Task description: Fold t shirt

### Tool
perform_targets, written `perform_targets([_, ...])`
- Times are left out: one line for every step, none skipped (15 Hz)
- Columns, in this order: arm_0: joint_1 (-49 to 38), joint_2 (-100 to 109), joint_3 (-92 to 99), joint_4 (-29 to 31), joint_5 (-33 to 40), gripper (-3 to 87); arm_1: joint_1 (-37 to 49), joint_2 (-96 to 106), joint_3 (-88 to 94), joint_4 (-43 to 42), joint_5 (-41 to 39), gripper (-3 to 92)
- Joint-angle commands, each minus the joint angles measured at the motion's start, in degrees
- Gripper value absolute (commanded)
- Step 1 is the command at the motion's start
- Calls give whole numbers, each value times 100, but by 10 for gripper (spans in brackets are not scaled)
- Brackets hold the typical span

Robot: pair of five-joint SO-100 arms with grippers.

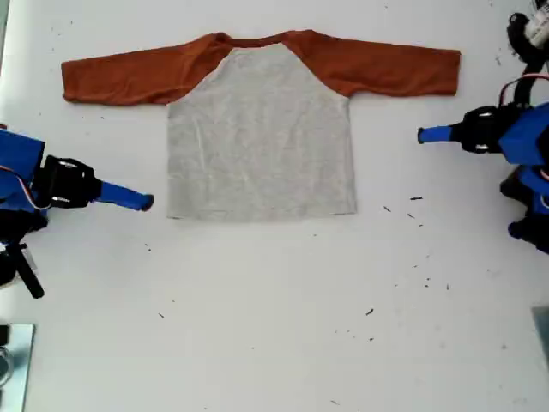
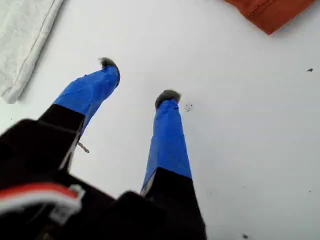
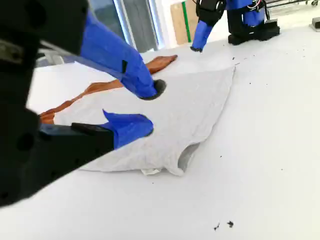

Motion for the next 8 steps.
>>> perform_targets([-79,44,62,9,9,77,-2048,62,299,62,1081,181])
perform_targets([-79,44,62,9,9,77,-2584,62,299,62,1828,181])
perform_targets([-79,44,62,9,9,77,-2944,62,299,62,2575,181])
perform_targets([-79,44,62,9,9,77,-3129,62,299,62,2558,181])
perform_targets([-79,44,62,9,9,77,-3164,62,308,-18,2804,181])
perform_targets([-132,44,62,18,9,84,-3164,62,308,18,3472,170])
perform_targets([105,44,62,18,-149,93,-3234,62,343,-149,3085,92])
perform_targets([396,44,62,18,-149,93,-3252,62,299,-334,3015,35])
